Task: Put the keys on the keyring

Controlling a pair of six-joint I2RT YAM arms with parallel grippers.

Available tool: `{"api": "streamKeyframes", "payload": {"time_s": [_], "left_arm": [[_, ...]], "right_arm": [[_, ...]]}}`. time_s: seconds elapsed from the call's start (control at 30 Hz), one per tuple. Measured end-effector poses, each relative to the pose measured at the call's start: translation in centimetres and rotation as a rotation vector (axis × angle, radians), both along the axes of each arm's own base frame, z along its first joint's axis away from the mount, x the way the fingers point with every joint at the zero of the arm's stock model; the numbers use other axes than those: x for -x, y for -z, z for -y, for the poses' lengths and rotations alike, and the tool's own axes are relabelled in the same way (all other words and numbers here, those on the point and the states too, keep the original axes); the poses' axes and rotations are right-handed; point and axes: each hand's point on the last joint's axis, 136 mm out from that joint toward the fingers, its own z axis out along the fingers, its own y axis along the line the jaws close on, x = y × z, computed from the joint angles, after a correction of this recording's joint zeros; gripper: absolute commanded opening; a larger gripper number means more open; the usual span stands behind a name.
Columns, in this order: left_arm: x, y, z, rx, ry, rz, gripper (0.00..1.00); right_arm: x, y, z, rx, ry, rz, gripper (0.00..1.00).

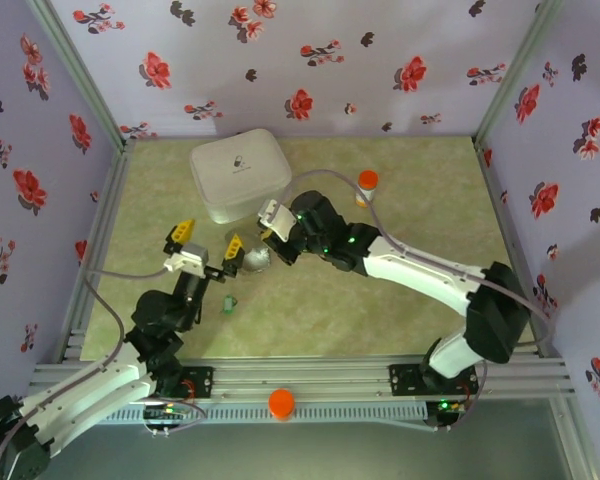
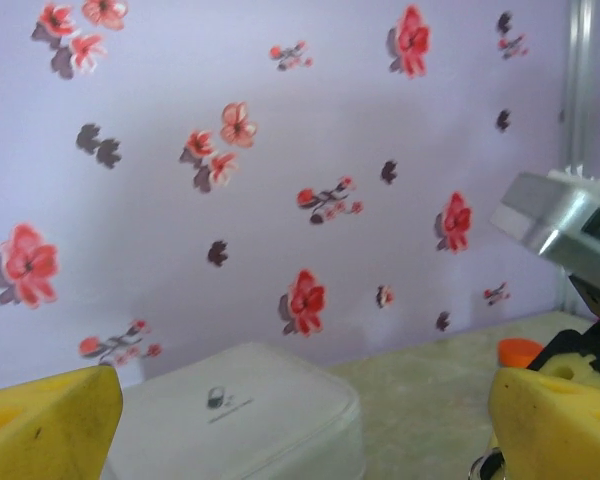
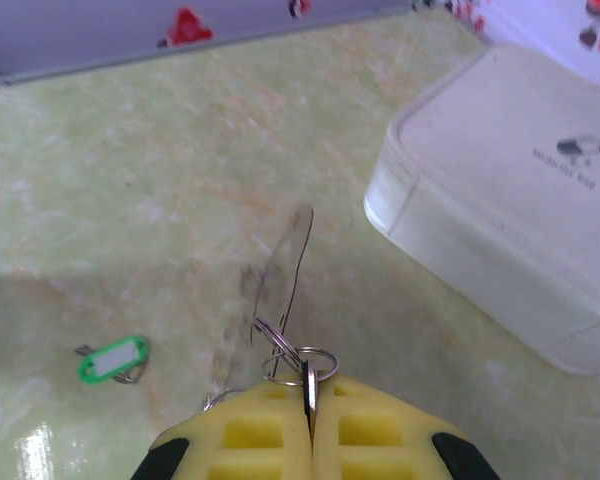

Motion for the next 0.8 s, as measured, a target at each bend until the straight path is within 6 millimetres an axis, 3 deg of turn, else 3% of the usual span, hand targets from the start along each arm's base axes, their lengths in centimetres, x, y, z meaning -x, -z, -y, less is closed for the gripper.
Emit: {"api": "streamKeyframes", "payload": {"time_s": [0.1,0.2,0.33,0.57,0.67,0.73,0.8], "left_arm": [[-0.5,1.1,-0.2,-0.027,-0.034,-0.039,0.94],[-1.3,2.5,-0.2,-0.06,-0.06,-0.093,0.96],[-2.5,3.7,-0.4,-0.081,-0.101,-0.179,0.98],[-4.5,4.7,-1.1,-0.032,-0.163,-0.323,0.99],[-5.4,5.7,-1.5,-0.034,-0.2,-0.413,1.0],[-6.2,6.2,-2.0,-0.034,-0.233,-0.478,1.0],[-6.8,6.6,-2.3,-0.027,-0.253,-0.531,1.0]], "right_arm": [[-1.0,3.2,0.9,0.065,0.062,-0.037,0.0],[-1.0,6.8,3.3,0.164,0.12,-0.067,0.0],[0.0,11.1,6.7,0.328,0.149,-0.106,0.0],[2.6,16.0,12.0,0.592,0.106,-0.128,0.0],[3.3,17.2,13.5,0.665,0.087,-0.132,0.1],[3.4,17.4,14.0,0.69,0.079,-0.125,0.27],[3.4,17.6,14.3,0.708,0.071,-0.12,0.36]]}}
